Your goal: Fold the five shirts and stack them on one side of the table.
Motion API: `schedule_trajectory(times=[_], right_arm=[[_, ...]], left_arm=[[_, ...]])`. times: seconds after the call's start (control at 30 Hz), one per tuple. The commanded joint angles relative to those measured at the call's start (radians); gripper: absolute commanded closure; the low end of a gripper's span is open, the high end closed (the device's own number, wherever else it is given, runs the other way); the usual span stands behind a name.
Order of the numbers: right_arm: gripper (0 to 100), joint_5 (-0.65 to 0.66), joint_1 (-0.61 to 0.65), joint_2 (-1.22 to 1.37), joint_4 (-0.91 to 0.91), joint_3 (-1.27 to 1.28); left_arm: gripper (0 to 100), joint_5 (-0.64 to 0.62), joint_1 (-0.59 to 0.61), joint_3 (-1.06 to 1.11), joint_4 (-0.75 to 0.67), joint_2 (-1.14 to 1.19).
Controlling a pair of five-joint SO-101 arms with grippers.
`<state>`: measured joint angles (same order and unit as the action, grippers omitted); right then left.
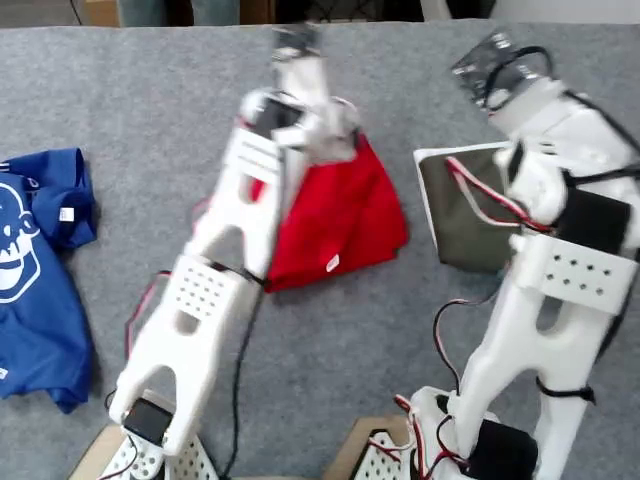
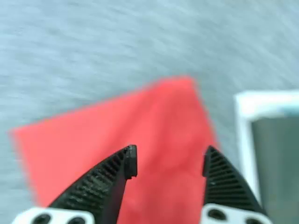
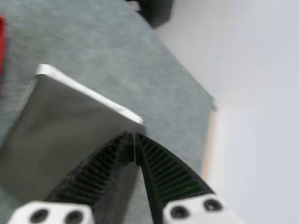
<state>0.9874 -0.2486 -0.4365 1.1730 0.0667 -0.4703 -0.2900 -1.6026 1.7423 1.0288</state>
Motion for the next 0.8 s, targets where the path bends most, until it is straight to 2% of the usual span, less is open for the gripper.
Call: schedule_trajectory(times=[0.0,0.07,0.17,0.27,0.37,0.47,0.6,0.77], right_arm=[[98.4,-0.115,0.206,0.082,0.038,0.035],[98.4,-0.209,0.327,0.177,0.037,0.041],[98.4,-0.301,0.46,0.352,0.017,-0.001],[98.4,-0.399,0.532,0.529,-0.003,-0.101],[98.4,-0.485,0.577,0.676,0.008,-0.231],[98.4,-0.519,0.626,0.786,0.071,-0.361],[98.4,-0.519,0.654,0.926,0.195,-0.493],[98.4,-0.519,0.598,1.073,0.362,-0.582]], left_arm=[[90,0.06,0.173,0.033,0.018,-0.051],[97,0.084,0.239,0.127,0.018,-0.038],[97,0.106,0.318,0.255,0.018,-0.02],[97,0.178,0.441,0.401,0.017,0.014],[97,0.226,0.542,0.504,0.015,0.058],[97,0.37,0.591,0.51,-0.037,0.095],[97,0.391,0.595,0.495,-0.04,0.098],[97,0.408,0.598,0.493,-0.041,0.094]])
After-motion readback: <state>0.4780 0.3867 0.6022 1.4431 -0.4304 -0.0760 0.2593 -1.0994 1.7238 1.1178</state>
